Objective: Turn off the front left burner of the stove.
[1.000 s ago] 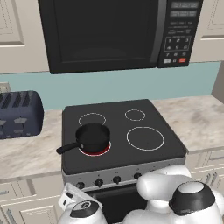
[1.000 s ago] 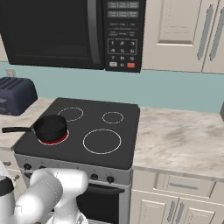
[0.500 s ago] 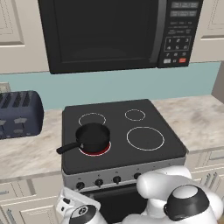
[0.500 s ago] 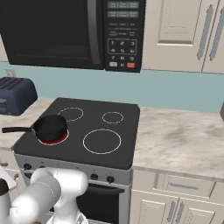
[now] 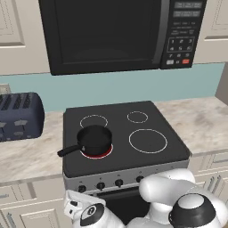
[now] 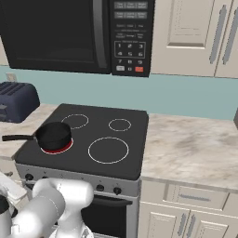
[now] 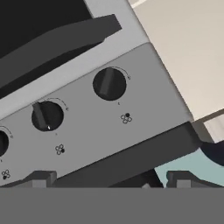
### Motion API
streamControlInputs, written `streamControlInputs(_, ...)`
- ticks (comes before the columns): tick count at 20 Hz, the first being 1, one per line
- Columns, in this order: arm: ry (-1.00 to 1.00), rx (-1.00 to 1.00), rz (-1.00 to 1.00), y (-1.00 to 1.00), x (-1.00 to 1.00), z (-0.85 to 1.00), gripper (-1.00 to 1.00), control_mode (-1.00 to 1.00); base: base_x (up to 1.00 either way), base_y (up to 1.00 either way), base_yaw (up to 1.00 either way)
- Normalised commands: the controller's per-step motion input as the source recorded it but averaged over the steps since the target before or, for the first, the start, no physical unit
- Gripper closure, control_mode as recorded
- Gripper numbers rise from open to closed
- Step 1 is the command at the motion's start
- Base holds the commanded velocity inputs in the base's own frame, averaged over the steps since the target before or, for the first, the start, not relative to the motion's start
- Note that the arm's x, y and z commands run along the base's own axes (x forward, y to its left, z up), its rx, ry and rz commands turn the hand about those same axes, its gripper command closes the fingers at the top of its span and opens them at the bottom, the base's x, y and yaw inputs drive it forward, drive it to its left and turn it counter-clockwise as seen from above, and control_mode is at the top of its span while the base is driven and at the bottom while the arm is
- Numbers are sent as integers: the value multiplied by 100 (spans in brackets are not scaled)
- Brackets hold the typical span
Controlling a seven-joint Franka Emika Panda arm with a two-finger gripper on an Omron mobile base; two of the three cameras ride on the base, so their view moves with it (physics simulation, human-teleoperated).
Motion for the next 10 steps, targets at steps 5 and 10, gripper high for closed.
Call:
streamControlInputs(5, -4, 0, 8, -1, 12, -7, -100, -100, 0, 0, 0)
streamControlInputs(10, -3, 1, 3, 0, 3, -6, -100, -100, 0, 0, 0)
